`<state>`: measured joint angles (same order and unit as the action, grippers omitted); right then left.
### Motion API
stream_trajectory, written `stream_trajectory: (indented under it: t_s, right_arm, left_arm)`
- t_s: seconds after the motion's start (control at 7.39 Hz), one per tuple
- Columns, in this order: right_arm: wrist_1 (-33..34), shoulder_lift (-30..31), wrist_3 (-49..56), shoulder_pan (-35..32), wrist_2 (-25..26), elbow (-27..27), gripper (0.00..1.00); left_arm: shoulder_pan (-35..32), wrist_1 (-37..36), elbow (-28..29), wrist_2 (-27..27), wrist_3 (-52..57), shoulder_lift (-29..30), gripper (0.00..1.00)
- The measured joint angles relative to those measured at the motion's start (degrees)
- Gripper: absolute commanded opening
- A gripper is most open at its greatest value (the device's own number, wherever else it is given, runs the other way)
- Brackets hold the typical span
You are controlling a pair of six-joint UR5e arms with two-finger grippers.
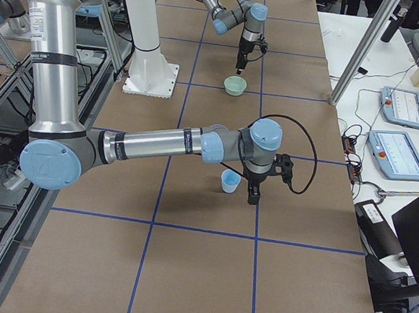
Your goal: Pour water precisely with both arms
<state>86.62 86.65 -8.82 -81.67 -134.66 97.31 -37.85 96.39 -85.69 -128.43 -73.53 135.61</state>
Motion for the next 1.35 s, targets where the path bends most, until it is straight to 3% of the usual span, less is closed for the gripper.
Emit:
stream_trajectory:
  t_s: [0.41,0.54,0.68,0.81,0.95,1.35]
  right_arm:
    - [-14.0,5.1,-2.3,3.5,-1.6,2.5,0.99]
    - [-23.4,8.4,-5.9,5.2,-2.5,2.9,0.99]
    - [-36.7,12.3,-12.5,7.4,-2.2,2.9,0.99]
    - [-49.7,15.6,-20.5,9.3,-0.9,2.7,0.99]
    - [-58.5,18.1,-25.7,10.7,0.9,2.6,0.99]
    - [-73.0,21.8,-28.7,16.0,11.1,0.9,0.99]
  left_arm:
    - [-5.6,-0.6,-13.3,-0.4,0.6,-11.2,1.00]
    - [-6.5,-0.6,-14.5,-0.4,0.7,-12.9,1.00]
    - [-6.9,-0.5,-15.0,-0.4,0.7,-13.6,1.00]
    - [-7.0,-0.5,-15.1,-0.4,0.8,-13.9,1.00]
    - [-7.1,-0.5,-15.1,-0.3,0.8,-14.1,1.00]
    - [-7.3,-0.5,-15.1,-0.3,0.8,-14.1,1.00]
